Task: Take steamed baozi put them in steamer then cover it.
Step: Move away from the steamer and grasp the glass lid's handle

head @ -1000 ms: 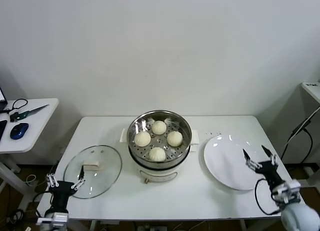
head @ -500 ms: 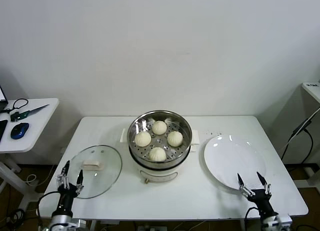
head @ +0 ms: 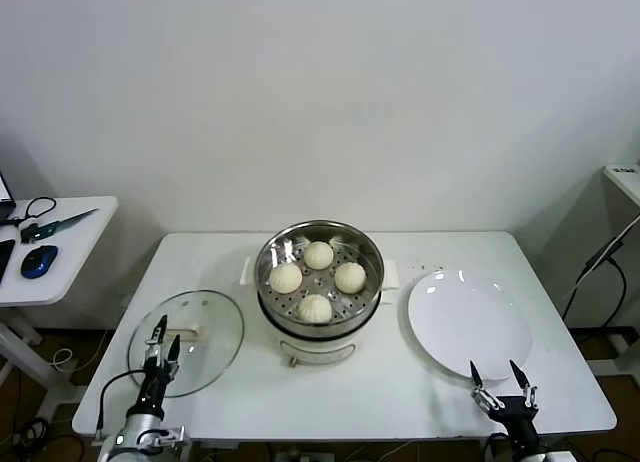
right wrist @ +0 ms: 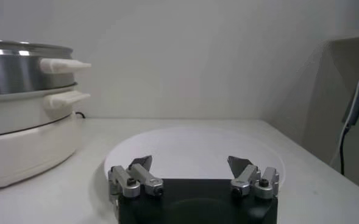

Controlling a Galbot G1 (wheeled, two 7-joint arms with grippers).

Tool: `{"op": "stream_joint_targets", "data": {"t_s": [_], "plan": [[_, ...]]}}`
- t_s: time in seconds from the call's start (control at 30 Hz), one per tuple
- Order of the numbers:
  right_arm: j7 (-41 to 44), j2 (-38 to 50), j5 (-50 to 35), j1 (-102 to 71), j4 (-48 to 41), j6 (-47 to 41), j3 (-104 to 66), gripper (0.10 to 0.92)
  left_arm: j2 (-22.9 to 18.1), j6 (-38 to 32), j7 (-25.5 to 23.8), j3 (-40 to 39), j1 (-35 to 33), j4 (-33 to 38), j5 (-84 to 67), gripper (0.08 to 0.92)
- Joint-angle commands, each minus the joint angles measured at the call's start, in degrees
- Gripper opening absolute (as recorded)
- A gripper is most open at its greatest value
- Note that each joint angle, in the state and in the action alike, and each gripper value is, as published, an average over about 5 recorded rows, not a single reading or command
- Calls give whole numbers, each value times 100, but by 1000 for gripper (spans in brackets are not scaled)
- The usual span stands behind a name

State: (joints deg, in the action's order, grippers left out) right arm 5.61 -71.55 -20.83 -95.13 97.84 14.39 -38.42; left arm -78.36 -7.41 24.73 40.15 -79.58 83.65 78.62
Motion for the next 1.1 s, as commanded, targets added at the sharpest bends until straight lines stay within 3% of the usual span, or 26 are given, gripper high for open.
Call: {"op": "stream_joint_targets", "data": {"t_s": [0.03, 0.43, 1.1], "plan": [[-1, -152, 40, -138, 153, 54, -43, 823, -21, 34, 123, -24, 386, -497, 596, 823], [17, -237, 75, -172, 214, 66, -18, 823, -20, 219, 1, -53, 650, -644, 665, 790], [-12, -300, 75, -121, 241, 43, -10, 823, 9, 159, 65, -11, 592, -738, 679, 221]]}}
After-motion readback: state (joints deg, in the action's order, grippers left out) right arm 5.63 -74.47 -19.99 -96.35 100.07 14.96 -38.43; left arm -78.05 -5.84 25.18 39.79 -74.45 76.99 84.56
